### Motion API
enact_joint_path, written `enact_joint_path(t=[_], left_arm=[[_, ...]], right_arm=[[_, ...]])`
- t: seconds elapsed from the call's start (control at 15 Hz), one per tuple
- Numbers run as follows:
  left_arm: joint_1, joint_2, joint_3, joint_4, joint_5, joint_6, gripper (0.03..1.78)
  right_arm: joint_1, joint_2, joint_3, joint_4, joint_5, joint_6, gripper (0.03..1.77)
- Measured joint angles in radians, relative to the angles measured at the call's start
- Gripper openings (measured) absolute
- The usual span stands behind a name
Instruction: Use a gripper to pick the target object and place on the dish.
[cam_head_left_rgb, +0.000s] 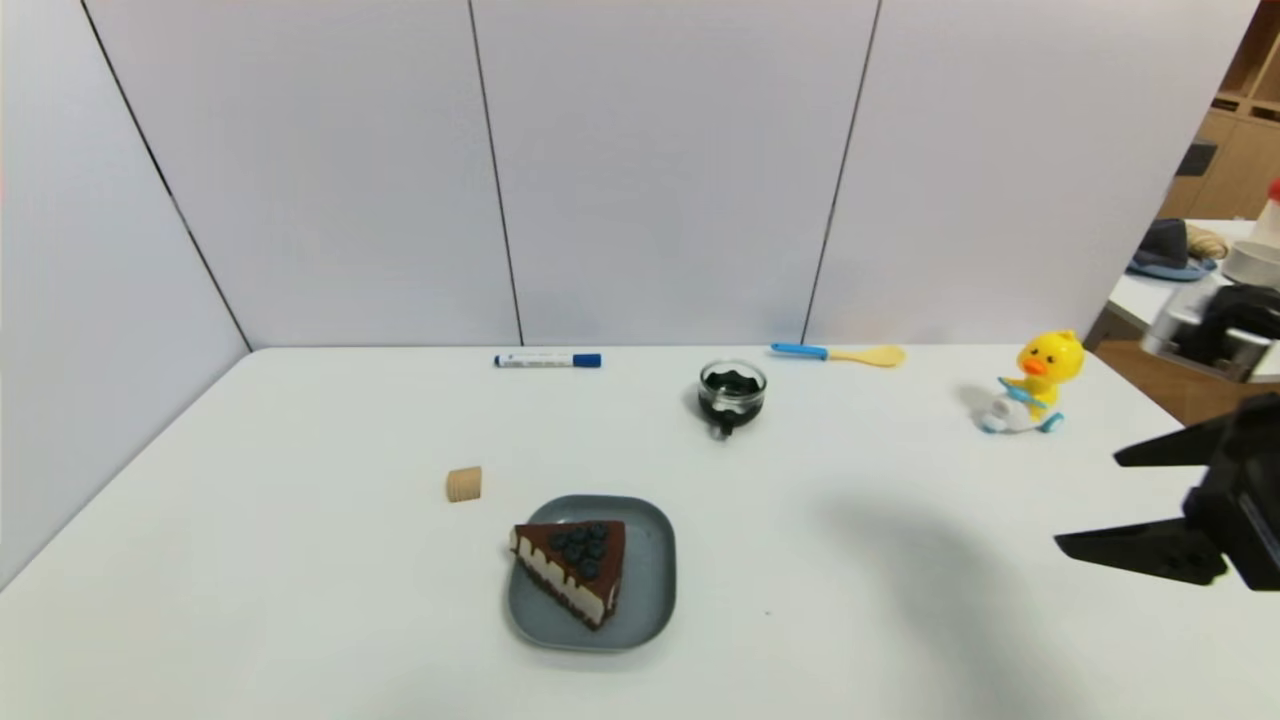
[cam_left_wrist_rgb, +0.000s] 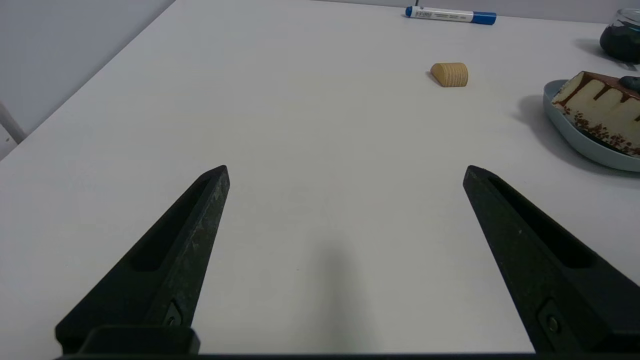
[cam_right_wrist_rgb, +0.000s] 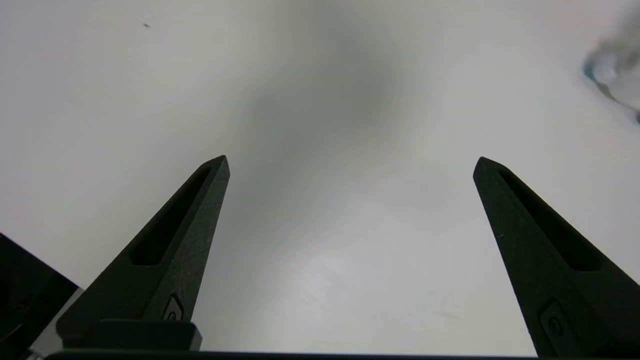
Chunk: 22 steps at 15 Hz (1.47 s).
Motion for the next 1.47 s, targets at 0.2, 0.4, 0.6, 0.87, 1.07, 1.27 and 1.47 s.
enact_joint_path(t=[0.2, 0.4, 0.6, 0.87, 1.07, 1.27, 1.47], left_arm=[[0.000, 0.000, 0.000, 0.000, 0.000, 0.000, 1.69], [0.000, 0.000, 0.000, 0.000, 0.000, 0.000, 1.69], [0.000, 0.000, 0.000, 0.000, 0.000, 0.000, 1.69], [0.000, 0.000, 0.000, 0.000, 0.000, 0.000, 1.69], [0.000, 0.000, 0.000, 0.000, 0.000, 0.000, 1.69], [0.000, 0.000, 0.000, 0.000, 0.000, 0.000, 1.69], [0.000, 0.000, 0.000, 0.000, 0.000, 0.000, 1.69]], right_arm=[[-0.133, -0.230, 0.211, -0.098, -0.001, 0.069, 1.69], [-0.203, -0.477, 0.439, -0.261, -0.006, 0.159, 1.69], [-0.234, -0.714, 0.610, -0.401, -0.017, 0.259, 1.69], [-0.185, -0.913, 0.724, -0.465, -0.218, 0.372, 1.69], [-0.103, -1.021, 0.818, -0.540, -0.362, 0.414, 1.69], [-0.087, -1.117, 0.954, -0.664, -0.385, 0.421, 1.69], [-0.092, -1.204, 1.041, -0.707, -0.345, 0.421, 1.69]])
